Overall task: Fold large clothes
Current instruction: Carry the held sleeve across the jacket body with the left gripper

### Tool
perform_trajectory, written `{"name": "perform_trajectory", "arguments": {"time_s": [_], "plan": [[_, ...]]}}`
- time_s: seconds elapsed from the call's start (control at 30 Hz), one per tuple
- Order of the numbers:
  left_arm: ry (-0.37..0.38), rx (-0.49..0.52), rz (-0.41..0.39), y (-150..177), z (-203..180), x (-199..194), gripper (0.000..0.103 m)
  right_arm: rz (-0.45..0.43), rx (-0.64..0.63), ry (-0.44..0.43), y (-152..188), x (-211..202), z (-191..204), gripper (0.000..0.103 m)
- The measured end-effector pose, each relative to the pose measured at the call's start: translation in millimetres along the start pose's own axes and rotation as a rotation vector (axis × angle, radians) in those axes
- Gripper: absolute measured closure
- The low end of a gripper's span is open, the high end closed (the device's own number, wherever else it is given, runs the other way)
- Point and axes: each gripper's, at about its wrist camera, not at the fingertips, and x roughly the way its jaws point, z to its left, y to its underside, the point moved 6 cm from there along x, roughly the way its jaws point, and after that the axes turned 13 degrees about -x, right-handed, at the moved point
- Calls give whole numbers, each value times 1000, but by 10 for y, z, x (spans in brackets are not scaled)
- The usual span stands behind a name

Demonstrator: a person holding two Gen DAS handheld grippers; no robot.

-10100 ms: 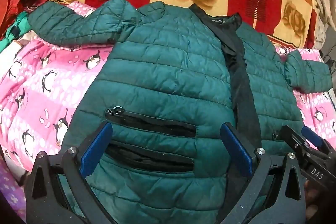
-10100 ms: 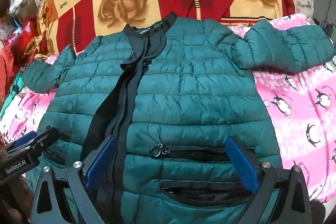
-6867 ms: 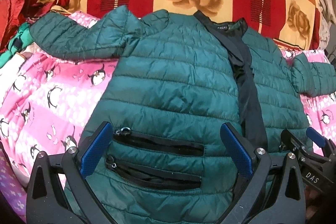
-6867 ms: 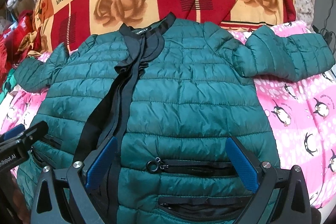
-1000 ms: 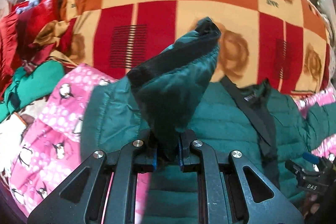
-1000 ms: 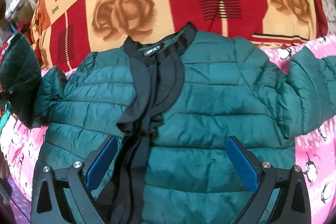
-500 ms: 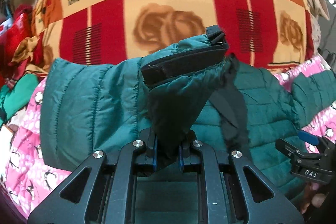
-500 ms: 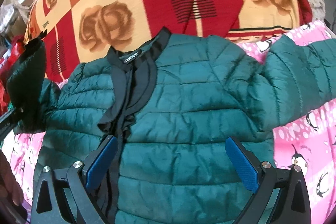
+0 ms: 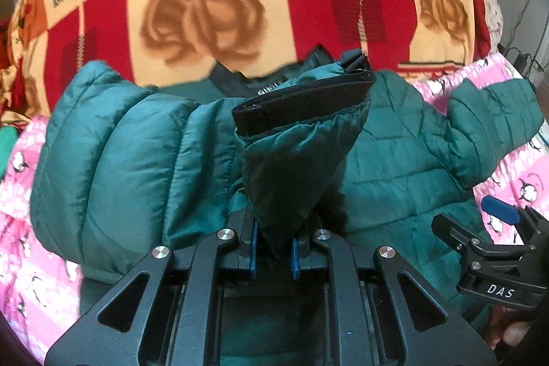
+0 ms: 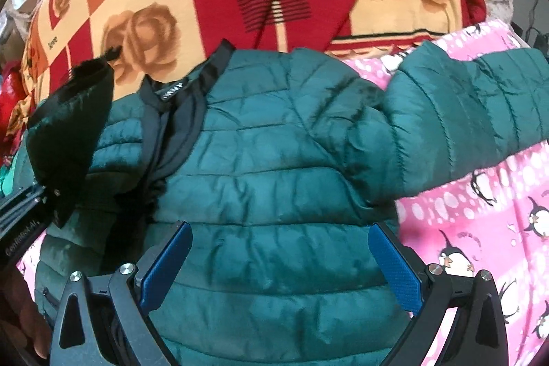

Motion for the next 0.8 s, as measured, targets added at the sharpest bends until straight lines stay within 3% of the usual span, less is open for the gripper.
{"name": "perform_trajectory", "arguments": {"time_s": [0.17,0.4,0.5,0.6,0.67,0.8], "plan": [[12,-4,66,137,-122,249,90,49,25,-5,79,70,-104,0],[44,-13,90,202,-150,344,88,75,13,7,144,36,-123,0],[84,-25,107,201,-132,341,76,75,22,9,173,5,-153,0],[176,-42,154,193,-144,259,41,77,33,9,195,-12,-178,0],[216,-43,152,158,-144,116,39,77,38,6,207,-43,-188,0],[215,-14,71,-13,6,-260,34,51,51,-2,164,-137,-204,0]]}}
